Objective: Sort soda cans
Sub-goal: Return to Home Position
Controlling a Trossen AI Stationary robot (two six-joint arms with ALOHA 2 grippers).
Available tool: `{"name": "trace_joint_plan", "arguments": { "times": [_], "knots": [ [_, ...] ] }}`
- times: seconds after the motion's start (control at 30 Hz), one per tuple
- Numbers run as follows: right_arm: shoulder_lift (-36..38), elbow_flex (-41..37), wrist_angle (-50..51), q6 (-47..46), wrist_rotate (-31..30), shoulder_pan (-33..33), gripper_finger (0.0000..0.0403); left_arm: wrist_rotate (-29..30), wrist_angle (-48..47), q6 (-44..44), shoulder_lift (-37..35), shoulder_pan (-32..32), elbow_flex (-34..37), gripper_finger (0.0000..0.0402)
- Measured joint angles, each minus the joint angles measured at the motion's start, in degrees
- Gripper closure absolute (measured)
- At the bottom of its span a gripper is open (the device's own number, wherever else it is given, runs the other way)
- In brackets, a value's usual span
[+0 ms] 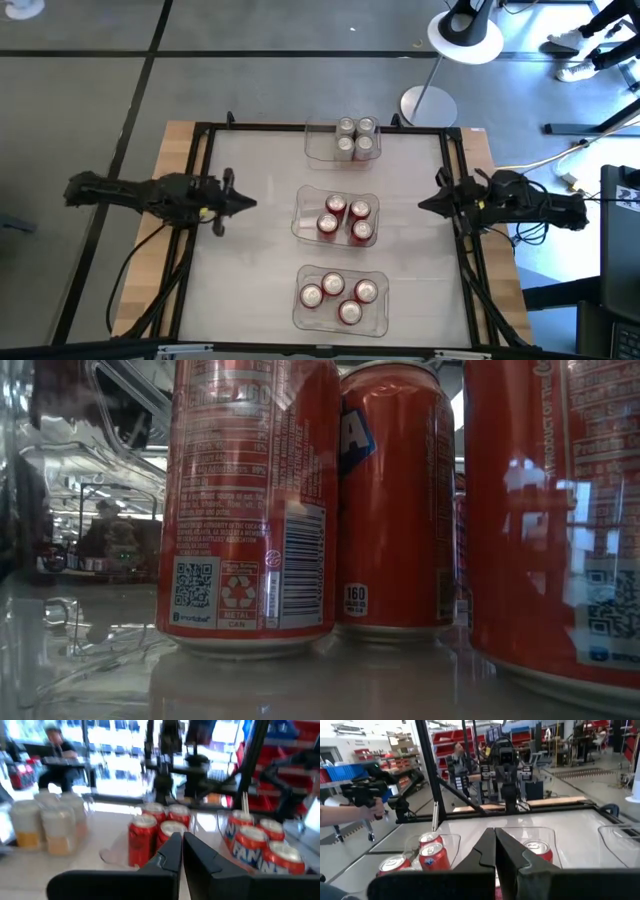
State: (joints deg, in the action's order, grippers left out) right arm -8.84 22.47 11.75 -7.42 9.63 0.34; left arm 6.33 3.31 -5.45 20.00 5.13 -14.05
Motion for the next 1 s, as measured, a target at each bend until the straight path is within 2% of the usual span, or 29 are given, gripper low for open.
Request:
{"name": "trace_joint_plan", "arguments": {
  "times": [0.1,0.33,0.63,1.0],
  "knots": [
    [2.12,-2.33,-1.15,-0.77,-0.65,0.00,0.0402,0.04,-0.01,1.36,-6.89,-0.97,2.49,0.0397],
    [8.86,-12.17,-5.30,-3.01,-6.45,0.00,0.0402,0.02,-3.02,0.92,-20.11,-3.08,8.68,0.0393],
    [8.67,-20.85,-15.00,-4.13,-15.07,0.00,0.0402,0.44,-1.52,-1.94,-19.73,-4.74,13.52,0.0396],
    [8.64,-21.82,-13.40,0.17,-12.02,0.00,0.0402,1.81,-1.27,1.16,-19.16,-6.36,13.47,0.0398]
  ]
}}
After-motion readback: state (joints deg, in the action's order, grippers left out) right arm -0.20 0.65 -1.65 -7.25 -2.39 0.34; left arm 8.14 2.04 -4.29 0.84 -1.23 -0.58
